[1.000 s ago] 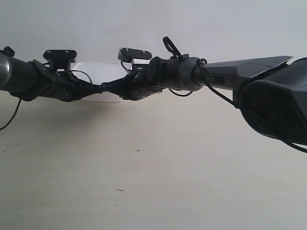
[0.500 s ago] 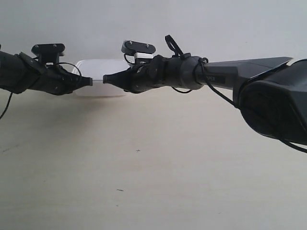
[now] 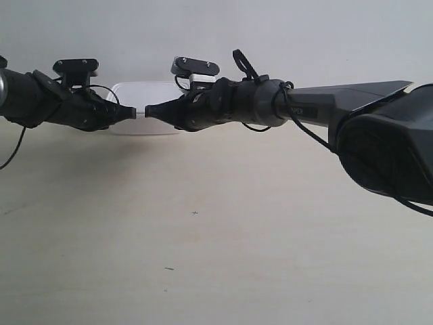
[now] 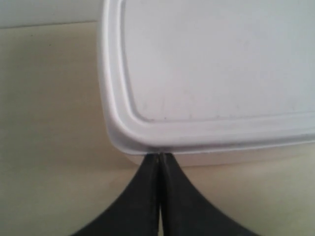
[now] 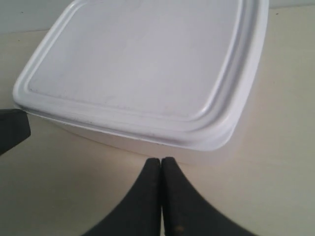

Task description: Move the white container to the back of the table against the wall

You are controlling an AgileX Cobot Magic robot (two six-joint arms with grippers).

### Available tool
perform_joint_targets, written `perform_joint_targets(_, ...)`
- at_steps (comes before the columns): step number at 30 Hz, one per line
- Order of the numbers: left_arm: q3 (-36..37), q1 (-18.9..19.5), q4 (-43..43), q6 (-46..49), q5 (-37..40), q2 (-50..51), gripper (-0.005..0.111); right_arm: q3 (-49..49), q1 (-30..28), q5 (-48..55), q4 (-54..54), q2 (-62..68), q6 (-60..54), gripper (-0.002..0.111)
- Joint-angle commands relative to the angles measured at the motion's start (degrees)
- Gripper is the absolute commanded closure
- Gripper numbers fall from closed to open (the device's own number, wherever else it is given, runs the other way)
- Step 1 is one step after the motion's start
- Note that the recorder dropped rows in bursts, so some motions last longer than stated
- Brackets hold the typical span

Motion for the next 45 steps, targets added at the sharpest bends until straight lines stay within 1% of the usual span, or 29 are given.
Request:
perform_joint_targets(1,-0.2,-0.2,0.2,0.3,1.2,0.7,0.107,-0.4,-0.2,-0.8,-0.7,0.2,0.0,0.108)
perform_joint_targets(5,-0.2,-0.2,0.2,0.3,4.9,0.7,0.107,-0.4,-0.2,0.4,-0.6,0.2,-0.4,0.108)
perform_joint_targets(9,-0.2,-0.2,0.1,0.3,5.9,0.7,0.107,-0.4,-0.2,2.1,-0.6,-1.1,-2.3,0.108)
perform_joint_targets(12,-0.2,-0.5,-0.8,0.3,7.0,0.7,0.107,-0.4,-0.1,5.9,-0.6,-2.6,-3.9,0.108)
perform_joint_targets(15,-0.2,-1.5,-0.9,0.3,6.8,0.7,0.107,-0.4,-0.1,11.3,-3.0,-4.2,-4.1,0.108)
perform_joint_targets(18,-0.2,-3.3,-1.8,0.9,4.5,0.7,0.107,-0.3,-0.1,17.1,-8.9,-6.1,-3.1,0.108)
perform_joint_targets(20,-0.2,-4.3,-1.8,1.9,2.2,0.8,0.107,0.0,-0.1,18.8,-10.7,-7.3,-2.5,0.108)
perform_joint_targets(24,-2.3,-5.2,-1.8,2.0,1.0,2.6,0.107,0.5,-0.1,19.1,-13.3,-9.3,-2.5,0.108)
perform_joint_targets(29,-5.3,-5.2,-2.2,1.8,1.3,4.6,0.107,0.5,-0.1,19.6,-15.6,-10.5,-2.4,0.108)
perform_joint_targets(45,-14.1,-5.2,-2.2,1.8,2.3,10.0,0.107,0.5,-0.1,19.1,-15.8,-10.5,-2.0,0.108)
